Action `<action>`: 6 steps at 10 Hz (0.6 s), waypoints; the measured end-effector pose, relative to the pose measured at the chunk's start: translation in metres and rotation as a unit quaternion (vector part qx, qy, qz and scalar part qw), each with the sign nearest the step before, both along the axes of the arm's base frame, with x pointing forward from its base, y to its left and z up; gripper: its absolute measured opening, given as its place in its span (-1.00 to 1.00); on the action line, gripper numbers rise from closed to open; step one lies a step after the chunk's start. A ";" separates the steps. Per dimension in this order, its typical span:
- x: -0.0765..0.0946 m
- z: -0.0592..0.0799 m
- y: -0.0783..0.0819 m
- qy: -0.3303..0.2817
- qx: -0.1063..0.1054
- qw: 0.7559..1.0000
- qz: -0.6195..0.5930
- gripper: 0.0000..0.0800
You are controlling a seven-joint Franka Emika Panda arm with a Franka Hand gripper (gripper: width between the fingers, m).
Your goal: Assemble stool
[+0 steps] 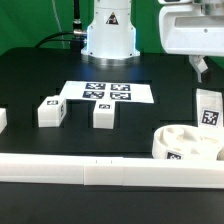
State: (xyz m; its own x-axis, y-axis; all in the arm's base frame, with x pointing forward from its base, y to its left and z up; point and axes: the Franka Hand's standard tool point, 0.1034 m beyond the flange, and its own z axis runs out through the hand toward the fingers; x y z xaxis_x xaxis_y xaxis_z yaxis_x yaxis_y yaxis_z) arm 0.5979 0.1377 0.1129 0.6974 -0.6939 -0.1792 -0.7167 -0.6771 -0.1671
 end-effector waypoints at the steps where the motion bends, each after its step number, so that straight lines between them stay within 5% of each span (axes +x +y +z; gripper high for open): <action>1: 0.001 0.001 0.000 -0.004 0.003 1.000 0.001 0.62; 4: 0.001 0.000 -0.001 -0.037 -0.002 0.988 0.150 0.62; 6: 0.004 0.001 -0.004 -0.063 -0.024 0.954 0.292 0.62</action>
Offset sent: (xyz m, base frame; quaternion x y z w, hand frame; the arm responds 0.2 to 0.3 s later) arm 0.0000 0.0000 0.0000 0.0000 0.0000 -0.2571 0.9664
